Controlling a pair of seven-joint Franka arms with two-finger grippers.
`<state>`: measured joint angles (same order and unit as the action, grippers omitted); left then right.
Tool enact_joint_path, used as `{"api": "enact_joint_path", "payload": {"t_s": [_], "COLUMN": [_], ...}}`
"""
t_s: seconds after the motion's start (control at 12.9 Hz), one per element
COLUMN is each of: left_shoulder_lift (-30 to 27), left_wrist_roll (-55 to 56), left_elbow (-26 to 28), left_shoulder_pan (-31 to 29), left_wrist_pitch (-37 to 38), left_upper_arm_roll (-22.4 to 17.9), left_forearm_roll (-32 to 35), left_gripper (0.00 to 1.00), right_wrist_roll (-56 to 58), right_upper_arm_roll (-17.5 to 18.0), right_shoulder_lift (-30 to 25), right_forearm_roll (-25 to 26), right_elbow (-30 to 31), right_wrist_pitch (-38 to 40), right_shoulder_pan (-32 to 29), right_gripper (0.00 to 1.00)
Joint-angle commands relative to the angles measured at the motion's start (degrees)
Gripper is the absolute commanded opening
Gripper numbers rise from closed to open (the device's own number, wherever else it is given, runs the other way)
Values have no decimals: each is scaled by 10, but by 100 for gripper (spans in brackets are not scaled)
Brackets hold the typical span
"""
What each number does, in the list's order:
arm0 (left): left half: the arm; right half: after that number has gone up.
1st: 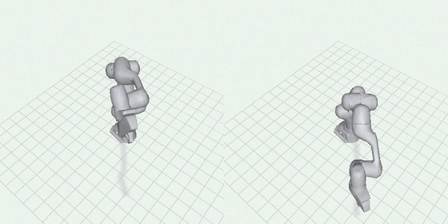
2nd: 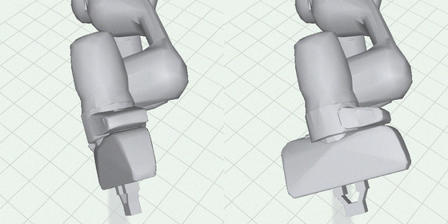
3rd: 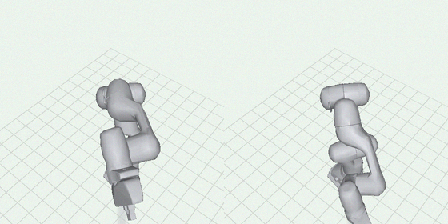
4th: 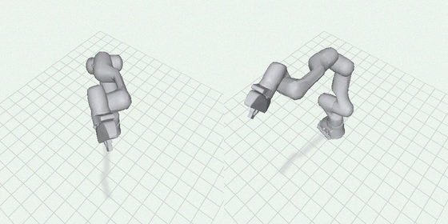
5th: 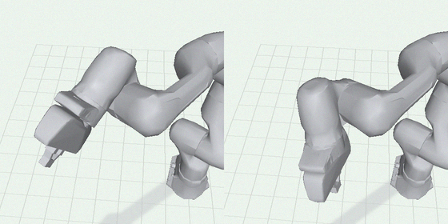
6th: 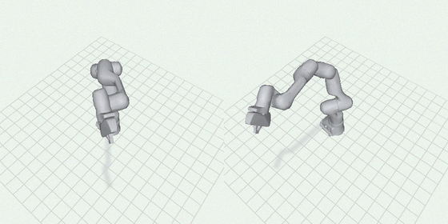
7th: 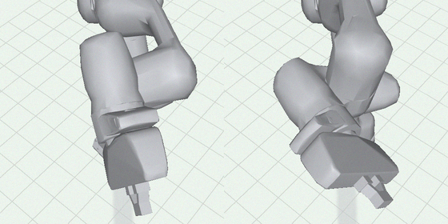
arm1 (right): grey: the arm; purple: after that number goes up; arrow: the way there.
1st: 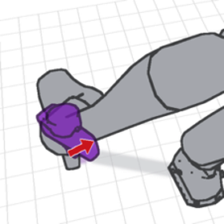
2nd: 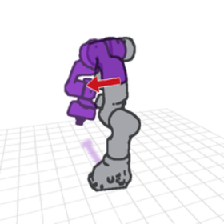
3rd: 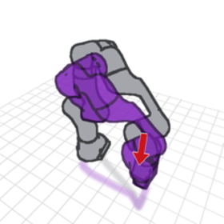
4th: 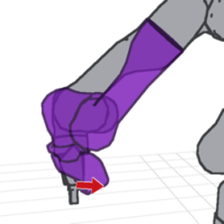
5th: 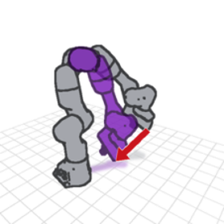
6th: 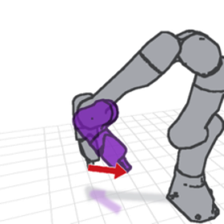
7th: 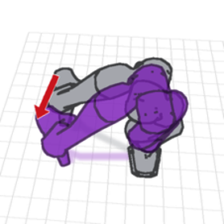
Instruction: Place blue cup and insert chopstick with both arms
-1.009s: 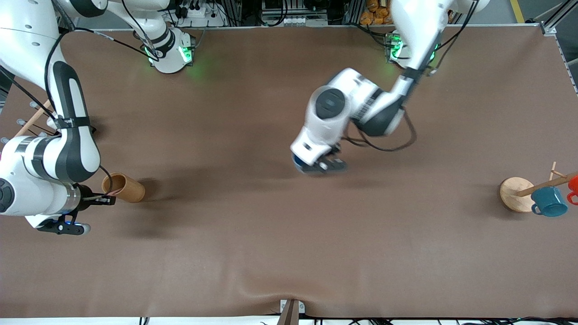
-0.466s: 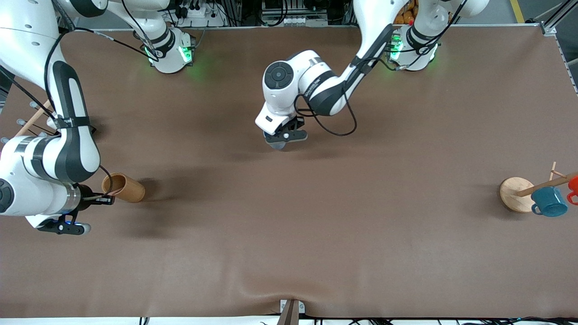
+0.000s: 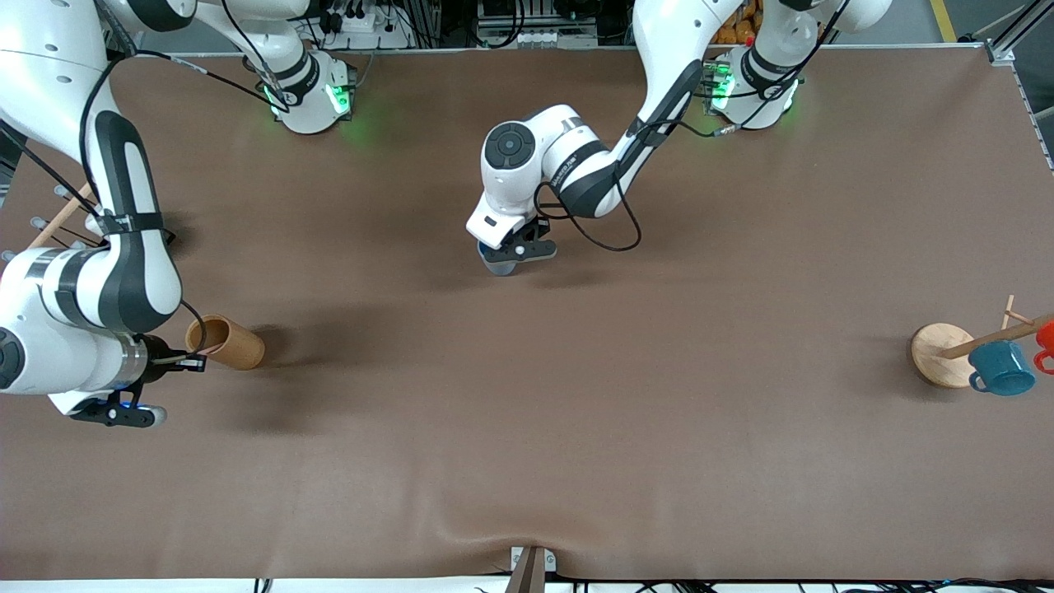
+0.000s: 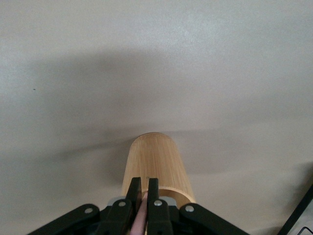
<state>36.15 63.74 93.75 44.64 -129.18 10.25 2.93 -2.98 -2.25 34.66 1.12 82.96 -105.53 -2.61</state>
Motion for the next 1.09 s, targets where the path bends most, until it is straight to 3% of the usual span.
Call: {"api": "enact_joint_path", "payload": {"t_s": [0.0,0.39,0.62,1.01], "left_shoulder_lift": [-33,-158,-233,-281], "left_wrist_roll": [28,-5,-77,-218], "left_elbow": [7,-27,-28,-29], "left_shoulder_pan": [-3,-69,-174,-333], "left_wrist_pitch": [21,172,210,256], "left_upper_arm_roll": [-8,-13,-12,-10], "left_forearm_roll": [11,22,21,14], "left_gripper": [100,100,100,100], "right_wrist_roll": [2,58,72,72], "right_upper_arm_roll": [3,2,6,43], "right_shoulder_lift": [-5,-68,-119,-198], "right_forearm_roll": [-10,-7,-6,-7], "right_elbow": [-9,-9,-9,-10], "right_wrist_pitch": [27,47,75,105], "right_shoulder_pan": [-3,-5,3,112], "right_gripper": [0,0,0,0]}}
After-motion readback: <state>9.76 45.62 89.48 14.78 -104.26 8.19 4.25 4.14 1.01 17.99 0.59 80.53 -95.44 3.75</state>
